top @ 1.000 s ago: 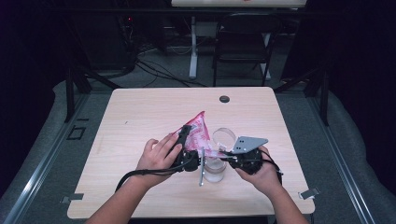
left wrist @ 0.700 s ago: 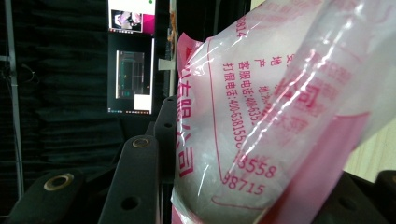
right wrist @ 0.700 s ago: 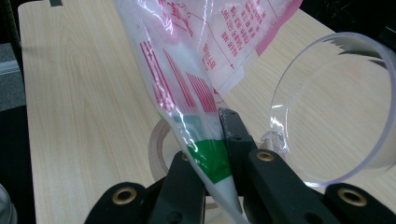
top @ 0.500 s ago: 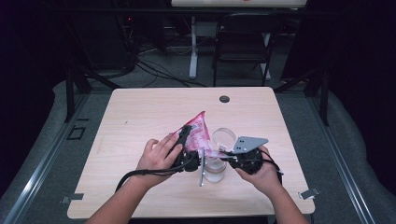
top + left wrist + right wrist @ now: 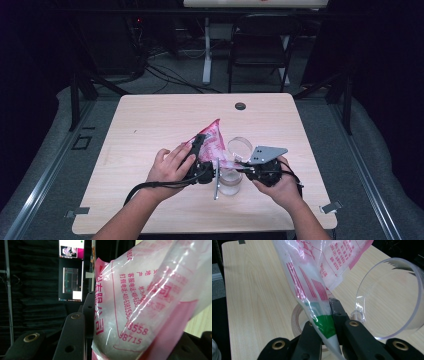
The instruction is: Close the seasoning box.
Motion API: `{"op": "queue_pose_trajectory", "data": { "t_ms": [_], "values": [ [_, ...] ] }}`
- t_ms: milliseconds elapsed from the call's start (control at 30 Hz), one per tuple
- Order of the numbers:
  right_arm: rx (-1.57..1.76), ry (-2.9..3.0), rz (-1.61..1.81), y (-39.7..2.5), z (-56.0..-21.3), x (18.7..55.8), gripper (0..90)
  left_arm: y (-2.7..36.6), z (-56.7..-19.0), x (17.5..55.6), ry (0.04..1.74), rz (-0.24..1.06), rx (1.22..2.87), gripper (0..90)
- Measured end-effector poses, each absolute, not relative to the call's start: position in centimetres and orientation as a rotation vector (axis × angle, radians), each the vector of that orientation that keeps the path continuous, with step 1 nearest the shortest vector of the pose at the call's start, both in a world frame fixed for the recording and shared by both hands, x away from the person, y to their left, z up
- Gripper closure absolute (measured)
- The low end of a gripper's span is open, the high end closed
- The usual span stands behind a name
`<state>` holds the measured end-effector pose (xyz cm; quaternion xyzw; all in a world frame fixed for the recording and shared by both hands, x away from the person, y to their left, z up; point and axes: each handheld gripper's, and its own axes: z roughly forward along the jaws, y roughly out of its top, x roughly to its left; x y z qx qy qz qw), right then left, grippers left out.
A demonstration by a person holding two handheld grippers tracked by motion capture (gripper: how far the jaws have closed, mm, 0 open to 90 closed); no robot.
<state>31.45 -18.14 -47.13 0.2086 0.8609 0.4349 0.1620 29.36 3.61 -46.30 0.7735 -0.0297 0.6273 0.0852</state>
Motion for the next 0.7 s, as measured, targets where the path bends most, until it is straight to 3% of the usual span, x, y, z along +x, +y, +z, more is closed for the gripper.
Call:
{"op": "queue_pose_trajectory", "data": {
  "t_ms": [700],
  "values": [
    [0.597, 2.461, 1.238, -18.18, -47.16, 31.48, 88.0, 3.50, -46.29, 29.34, -0.102, 1.875, 2.292, 62.0]
  ]
}}
